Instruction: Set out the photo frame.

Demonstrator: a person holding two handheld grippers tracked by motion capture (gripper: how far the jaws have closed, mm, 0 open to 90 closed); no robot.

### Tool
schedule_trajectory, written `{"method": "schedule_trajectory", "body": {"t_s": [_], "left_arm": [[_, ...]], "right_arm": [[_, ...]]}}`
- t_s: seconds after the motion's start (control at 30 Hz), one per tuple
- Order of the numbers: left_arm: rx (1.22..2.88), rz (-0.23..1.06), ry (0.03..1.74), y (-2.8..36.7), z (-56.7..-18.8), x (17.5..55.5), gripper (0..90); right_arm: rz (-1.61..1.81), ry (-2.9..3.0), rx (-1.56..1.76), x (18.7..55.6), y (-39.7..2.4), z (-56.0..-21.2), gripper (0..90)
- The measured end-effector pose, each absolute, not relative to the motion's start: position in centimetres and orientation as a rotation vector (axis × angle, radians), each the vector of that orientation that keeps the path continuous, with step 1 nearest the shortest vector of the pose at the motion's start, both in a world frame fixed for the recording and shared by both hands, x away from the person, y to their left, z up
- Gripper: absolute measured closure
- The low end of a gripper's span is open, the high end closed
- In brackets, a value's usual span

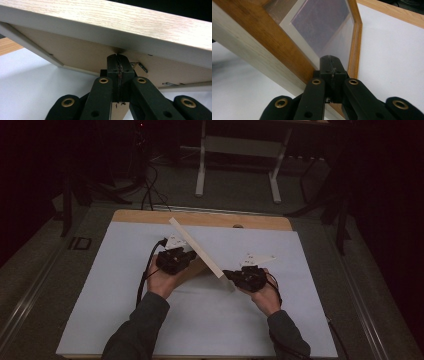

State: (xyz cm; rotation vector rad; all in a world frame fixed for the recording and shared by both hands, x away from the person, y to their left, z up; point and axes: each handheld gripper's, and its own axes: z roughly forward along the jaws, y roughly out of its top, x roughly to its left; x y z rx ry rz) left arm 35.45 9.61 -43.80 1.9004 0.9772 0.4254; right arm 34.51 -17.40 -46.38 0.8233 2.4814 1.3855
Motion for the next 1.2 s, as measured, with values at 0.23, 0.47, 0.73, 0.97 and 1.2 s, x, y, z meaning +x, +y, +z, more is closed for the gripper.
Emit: {"method": "schedule_trajectory", "body": {"t_s": [0.23, 0.47, 0.73, 0.97, 1.2], "left_arm": [[1.897, 0.415, 0.973, 9.7, -43.8, 35.8, 90.0], [1.894, 0.408, 0.965, 9.8, -43.9, 36.0, 90.0], [1.895, 0.398, 0.954, 9.9, -43.9, 36.3, 90.0], [1.894, 0.390, 0.941, 10.0, -43.9, 36.6, 90.0], [1.892, 0.382, 0.937, 10.1, -43.9, 37.0, 90.0]], "right_arm": [[1.365, 2.496, 0.782, 34.2, -16.9, -46.3, 90.0], [1.360, 2.506, 0.756, 34.0, -16.6, -46.3, 90.0], [1.361, 2.519, 0.738, 33.6, -16.3, -46.3, 90.0], [1.357, 2.534, 0.714, 33.3, -15.9, -46.3, 90.0], [1.358, 2.551, 0.687, 33.0, -15.5, -46.4, 90.0]]}}
